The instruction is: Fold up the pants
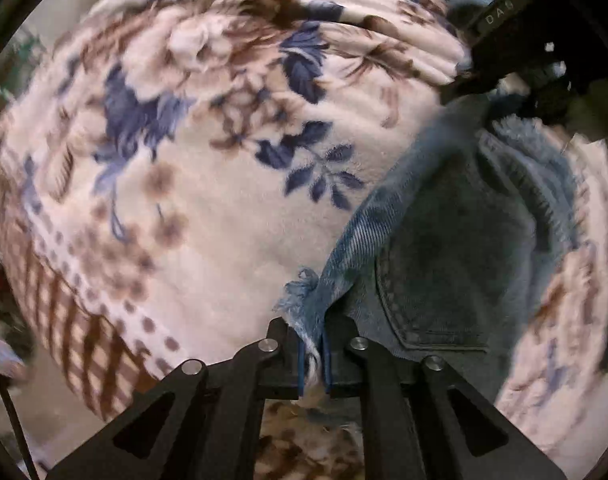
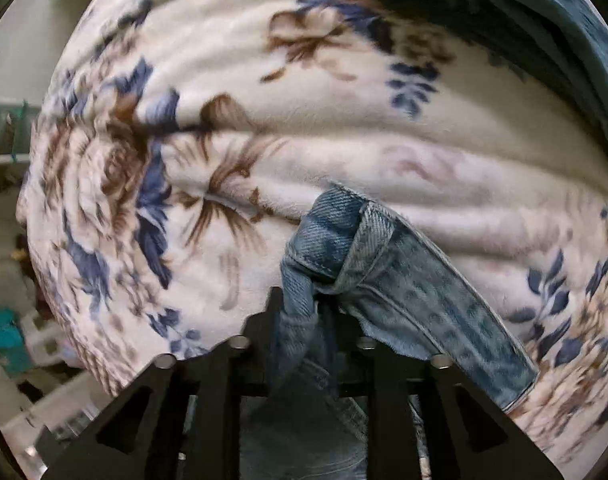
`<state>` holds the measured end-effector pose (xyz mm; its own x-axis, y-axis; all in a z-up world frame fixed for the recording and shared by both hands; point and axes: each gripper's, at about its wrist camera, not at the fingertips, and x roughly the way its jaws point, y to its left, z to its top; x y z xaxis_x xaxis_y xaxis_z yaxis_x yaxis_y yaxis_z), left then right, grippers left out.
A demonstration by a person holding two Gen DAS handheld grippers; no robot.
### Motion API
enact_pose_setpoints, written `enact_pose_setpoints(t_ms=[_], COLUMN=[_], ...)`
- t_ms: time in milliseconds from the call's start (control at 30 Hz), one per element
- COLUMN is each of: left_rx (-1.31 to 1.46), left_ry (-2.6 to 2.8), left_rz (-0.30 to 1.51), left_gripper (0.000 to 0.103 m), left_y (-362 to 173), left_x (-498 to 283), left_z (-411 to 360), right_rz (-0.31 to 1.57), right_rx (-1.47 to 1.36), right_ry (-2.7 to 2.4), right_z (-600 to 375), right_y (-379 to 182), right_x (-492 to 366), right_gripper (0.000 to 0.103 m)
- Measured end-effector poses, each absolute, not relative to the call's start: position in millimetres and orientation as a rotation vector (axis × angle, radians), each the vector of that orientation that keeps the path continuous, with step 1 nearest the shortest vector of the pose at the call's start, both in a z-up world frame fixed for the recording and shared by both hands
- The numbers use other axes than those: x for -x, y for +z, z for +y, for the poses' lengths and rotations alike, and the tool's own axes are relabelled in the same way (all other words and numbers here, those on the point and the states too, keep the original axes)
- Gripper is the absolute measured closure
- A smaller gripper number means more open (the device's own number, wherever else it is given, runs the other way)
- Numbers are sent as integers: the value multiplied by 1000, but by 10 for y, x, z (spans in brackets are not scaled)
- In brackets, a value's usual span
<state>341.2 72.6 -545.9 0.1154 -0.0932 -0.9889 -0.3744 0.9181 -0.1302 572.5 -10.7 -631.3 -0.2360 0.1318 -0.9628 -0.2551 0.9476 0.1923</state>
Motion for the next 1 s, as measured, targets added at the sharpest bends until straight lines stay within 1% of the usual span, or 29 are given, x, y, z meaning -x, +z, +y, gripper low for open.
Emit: enact_pose_setpoints(t_ms=[33, 67, 100, 133, 167, 233, 300, 367, 400, 467, 567, 667, 767, 833, 933, 1000], left_rx=[412, 425, 416, 396, 377, 313, 131, -145, -228, -471, -748, -924, -983, -934, -618, -245], left_ry=[210, 211, 227, 250, 270, 312, 377, 425, 432, 418, 373, 348, 364, 373, 367, 383], left_rz=[1442, 1428, 1413, 1393, 1373, 1332, 1288, 1227, 1208, 1112, 1019, 976, 1002, 1061, 1234, 1362], left_gripper=[89, 73, 50, 38, 20, 19, 19, 19, 19, 19, 19, 19, 19, 19, 19, 19], left_y=[-5421, -5353, -5275, -5187, -5110, -4979, -4857, -4783, -4773, -4781, -4992, -5298, -5546, -5620, -5533, -5401], left_x=[-3384, -3339, -3291, -3240, -3194, -3116, -3029, -2917, -2894, -2727, -2569, -2532, -2574, -2635, -2744, -2789], left_z=[761, 797, 826, 844, 847, 793, 585, 168, 74, -473, -1138, -1552, -1689, -1637, -1350, -984], right_rz=[1792, 1809, 1812, 1804, 1798, 1767, 1751, 1744, 1743, 1756, 1801, 1818, 1831, 1834, 1830, 1830], right_rx=[88, 66, 30, -2, -35, -84, -142, -177, -188, -192, -215, -214, -216, -217, -222, -242], right_ry=[384, 418, 453, 478, 503, 519, 511, 493, 480, 453, 409, 388, 387, 392, 408, 419], right_z=[-75, -52, -50, -65, -95, -225, -461, -716, -893, -1218, -1711, -2086, -2378, -2494, -2599, -2589], right_y=[-6316, -6296, -6238, -6174, -6104, -5952, -5843, -5799, -5794, -5817, -5956, -6069, -6189, -6260, -6331, -6369], right_x=[-5729, -5735, -5744, -5747, -5748, -5742, -5697, -5618, -5559, -5451, -5235, -5087, -5000, -4978, -4954, -4940], right_gripper=[42, 14, 10, 10, 10, 10, 10, 10, 10, 10, 10, 10, 10, 10, 10, 10])
